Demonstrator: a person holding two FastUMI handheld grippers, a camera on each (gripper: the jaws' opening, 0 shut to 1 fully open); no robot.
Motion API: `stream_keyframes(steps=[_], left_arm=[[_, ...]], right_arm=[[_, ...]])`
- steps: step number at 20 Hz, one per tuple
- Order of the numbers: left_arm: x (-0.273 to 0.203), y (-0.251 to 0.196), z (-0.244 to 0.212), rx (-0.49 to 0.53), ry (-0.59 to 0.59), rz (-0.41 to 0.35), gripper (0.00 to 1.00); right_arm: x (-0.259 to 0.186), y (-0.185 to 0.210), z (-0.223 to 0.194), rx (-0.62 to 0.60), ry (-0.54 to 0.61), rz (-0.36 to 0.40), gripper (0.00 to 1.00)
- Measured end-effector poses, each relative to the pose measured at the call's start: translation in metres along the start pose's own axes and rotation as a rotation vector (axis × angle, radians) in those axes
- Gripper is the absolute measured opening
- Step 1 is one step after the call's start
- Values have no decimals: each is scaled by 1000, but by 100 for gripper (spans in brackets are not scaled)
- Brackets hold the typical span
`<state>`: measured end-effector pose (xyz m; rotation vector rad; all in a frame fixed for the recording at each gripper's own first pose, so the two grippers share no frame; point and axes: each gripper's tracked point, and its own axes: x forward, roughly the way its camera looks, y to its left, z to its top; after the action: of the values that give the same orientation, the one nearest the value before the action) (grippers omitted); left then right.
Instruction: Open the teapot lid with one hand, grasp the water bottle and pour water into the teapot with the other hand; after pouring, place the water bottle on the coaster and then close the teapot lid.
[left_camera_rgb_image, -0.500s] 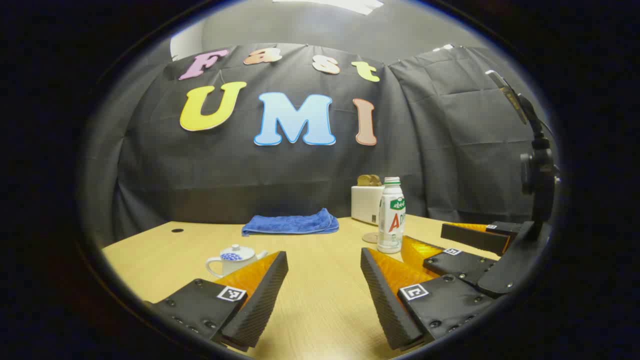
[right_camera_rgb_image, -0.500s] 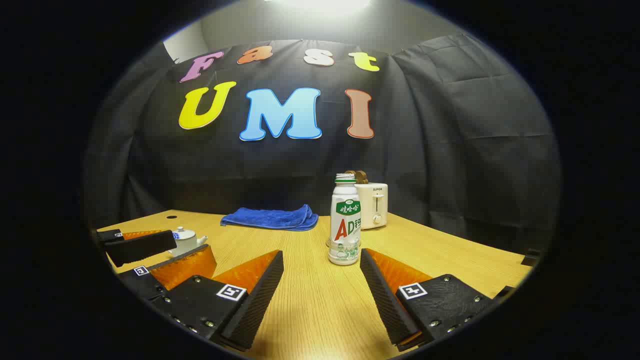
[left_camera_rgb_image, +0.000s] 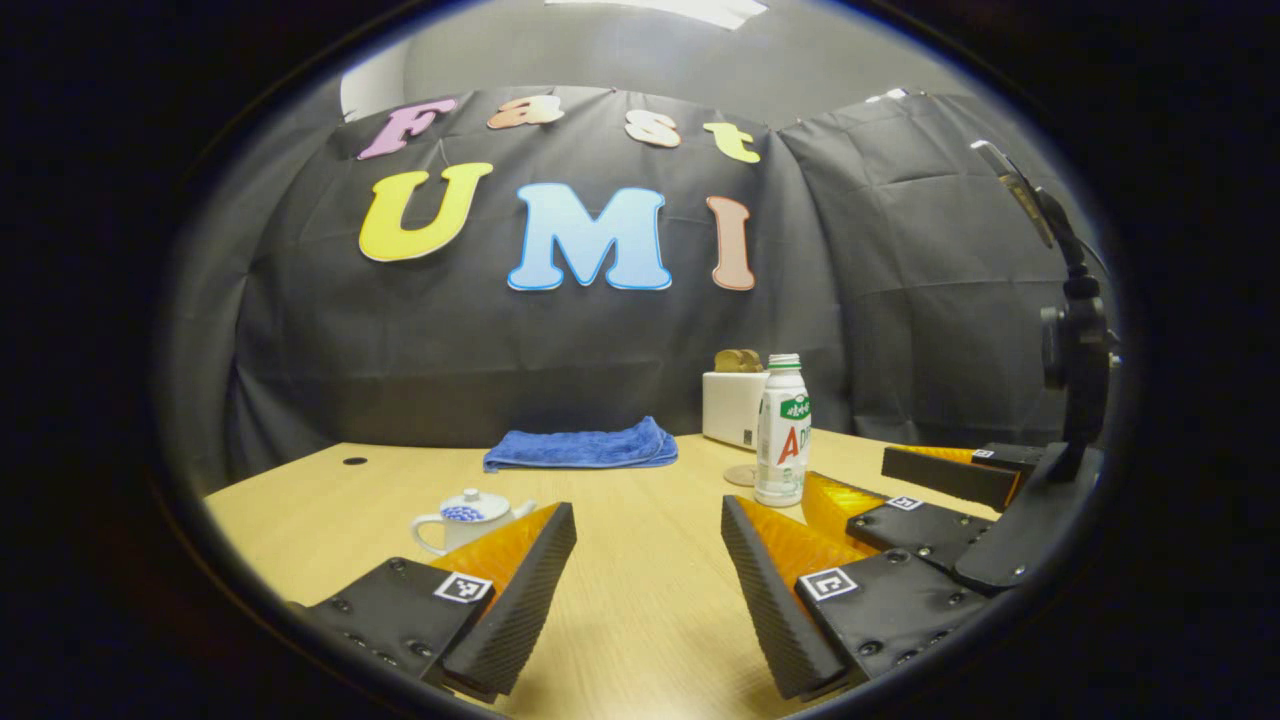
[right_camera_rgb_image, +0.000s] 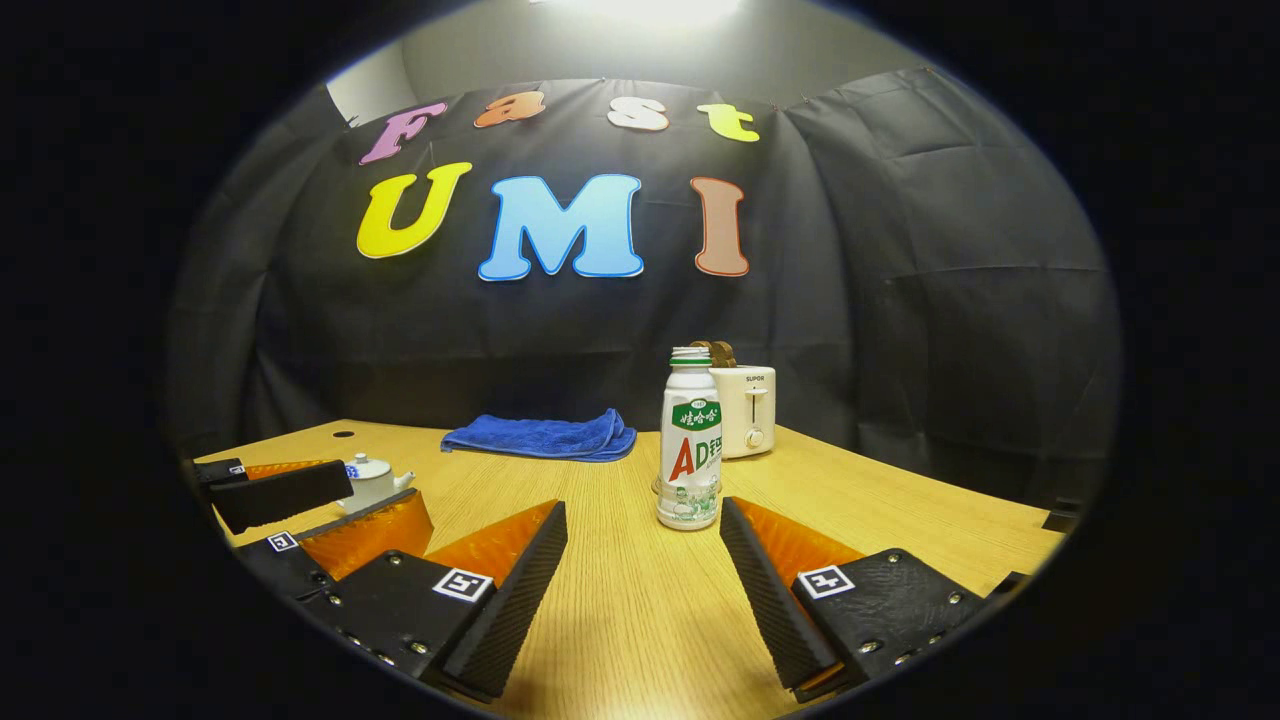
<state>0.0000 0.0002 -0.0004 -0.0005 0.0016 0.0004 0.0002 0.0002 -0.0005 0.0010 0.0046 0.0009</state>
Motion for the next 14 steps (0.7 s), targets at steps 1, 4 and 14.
stream_keyframes(steps=[1, 4, 14], left_arm=[[0, 0, 0, 0, 0, 0, 100], [0, -1, 0, 1, 1, -6, 99], [-12, 39, 0, 5, 9, 227, 100]], right_arm=[[0, 0, 0, 0, 0, 0, 95], [0, 0, 0, 0, 0, -3, 95], [-2, 19, 0, -6, 0, 162, 95]])
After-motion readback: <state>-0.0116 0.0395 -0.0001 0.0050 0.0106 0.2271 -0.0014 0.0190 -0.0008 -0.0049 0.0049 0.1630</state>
